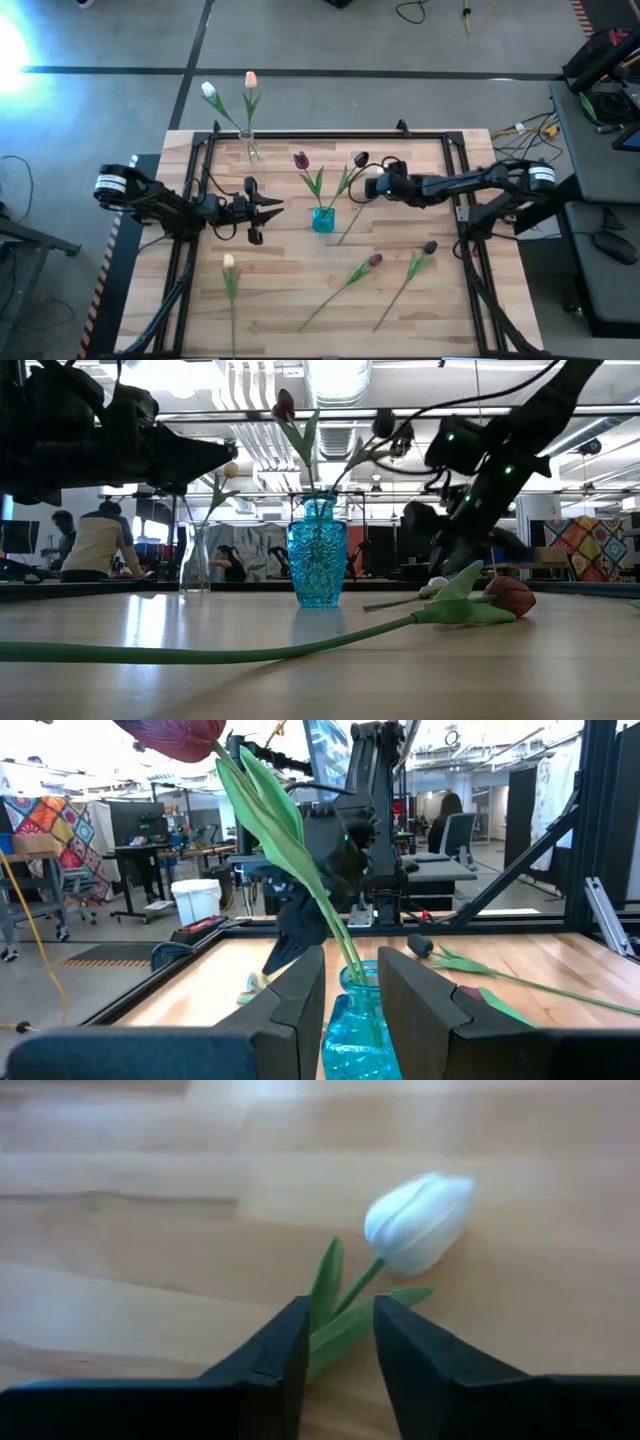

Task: Sort flowers into vase by color
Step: Put the white flower into the transparent vase

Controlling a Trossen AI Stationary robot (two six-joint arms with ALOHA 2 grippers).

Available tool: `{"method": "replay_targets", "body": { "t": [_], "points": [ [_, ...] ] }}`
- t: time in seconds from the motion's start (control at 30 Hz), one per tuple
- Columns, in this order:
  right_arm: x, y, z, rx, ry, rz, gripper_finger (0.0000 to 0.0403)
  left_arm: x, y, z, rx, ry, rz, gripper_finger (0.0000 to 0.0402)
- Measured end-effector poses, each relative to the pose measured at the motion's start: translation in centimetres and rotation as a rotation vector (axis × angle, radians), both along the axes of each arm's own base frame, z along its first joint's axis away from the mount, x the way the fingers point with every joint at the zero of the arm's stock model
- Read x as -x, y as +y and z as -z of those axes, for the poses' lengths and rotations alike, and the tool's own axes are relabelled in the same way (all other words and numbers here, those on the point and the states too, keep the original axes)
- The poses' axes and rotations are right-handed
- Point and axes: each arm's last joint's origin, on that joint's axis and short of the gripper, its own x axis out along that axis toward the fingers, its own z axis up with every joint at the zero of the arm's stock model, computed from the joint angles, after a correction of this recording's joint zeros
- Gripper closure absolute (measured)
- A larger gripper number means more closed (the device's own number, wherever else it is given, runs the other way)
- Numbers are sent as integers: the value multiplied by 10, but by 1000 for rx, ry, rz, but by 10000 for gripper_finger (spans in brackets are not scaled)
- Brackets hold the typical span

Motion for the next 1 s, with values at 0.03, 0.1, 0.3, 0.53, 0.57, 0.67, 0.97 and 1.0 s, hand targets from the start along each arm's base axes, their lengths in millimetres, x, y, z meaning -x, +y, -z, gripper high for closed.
{"method": "replay_targets", "body": {
  "t": [0.03,0.1,0.3,0.53,0.57,0.67,0.97,1.0],
  "points": [
    [-2,-1,4,-11,14,7,286,0,0,0,5,0,1,319],
    [-7,-2,13,-24,43,16,270,0,0,0,10,-1,2,319],
    [-23,-10,31,-29,94,66,257,0,0,1,12,4,2,319],
    [-32,-16,32,22,148,39,327,0,0,1,22,11,4,319],
    [-32,-16,30,27,154,27,344,0,0,1,27,10,5,319],
    [-31,-15,20,55,161,-14,384,0,0,1,37,9,6,319],
    [-22,8,-52,318,103,-116,389,-2,-1,0,62,5,57,325],
    [-19,13,-61,361,100,-121,390,-3,-2,0,59,4,71,325]
  ]
}}
